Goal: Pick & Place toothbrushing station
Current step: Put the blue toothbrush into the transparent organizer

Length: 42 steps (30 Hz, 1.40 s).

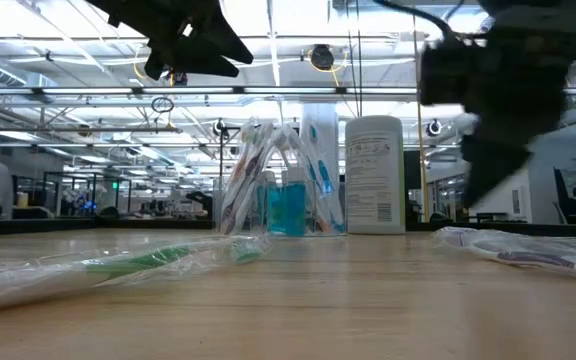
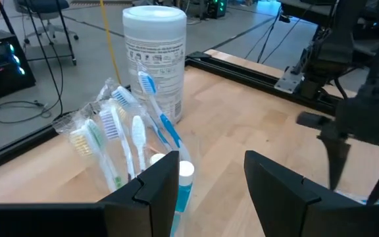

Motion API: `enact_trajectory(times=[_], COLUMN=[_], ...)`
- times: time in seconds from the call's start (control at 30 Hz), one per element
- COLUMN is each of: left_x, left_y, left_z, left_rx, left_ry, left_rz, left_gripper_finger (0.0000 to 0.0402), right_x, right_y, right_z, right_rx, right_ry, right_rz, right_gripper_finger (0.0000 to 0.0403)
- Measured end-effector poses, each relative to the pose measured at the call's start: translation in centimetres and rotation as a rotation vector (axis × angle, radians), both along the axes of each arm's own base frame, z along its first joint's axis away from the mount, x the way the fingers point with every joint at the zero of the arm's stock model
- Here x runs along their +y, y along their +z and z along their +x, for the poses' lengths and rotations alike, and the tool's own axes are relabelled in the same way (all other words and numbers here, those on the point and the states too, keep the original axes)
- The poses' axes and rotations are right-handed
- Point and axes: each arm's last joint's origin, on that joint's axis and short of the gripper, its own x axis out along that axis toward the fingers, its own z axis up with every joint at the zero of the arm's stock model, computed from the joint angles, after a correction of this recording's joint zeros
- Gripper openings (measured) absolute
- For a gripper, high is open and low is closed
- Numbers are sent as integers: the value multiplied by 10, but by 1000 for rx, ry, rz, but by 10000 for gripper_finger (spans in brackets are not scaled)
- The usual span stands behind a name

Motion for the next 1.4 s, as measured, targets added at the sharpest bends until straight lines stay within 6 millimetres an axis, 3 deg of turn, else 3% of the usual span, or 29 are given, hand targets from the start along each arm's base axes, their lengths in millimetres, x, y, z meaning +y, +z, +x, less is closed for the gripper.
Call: enact_trajectory(times=[0.27,0.43,0.9,1.4], left_x=[0,0,0,0], left_y=[0,0,0,0], left_z=[0,0,0,0], left_rx=[0,-3,-16,-15], left_ry=[0,1,7,7], left_rz=[-1,-6,-26,-25], left_gripper_finger=[180,179,180,179], right_x=[24,28,17,16], right_y=[-10,-15,-47,-51], right_z=[-27,-30,-44,-45], right_rx=[240,209,76,58], right_ry=[-62,-96,-82,-41], right_rz=[98,55,37,7], right_gripper_finger=[183,183,179,53])
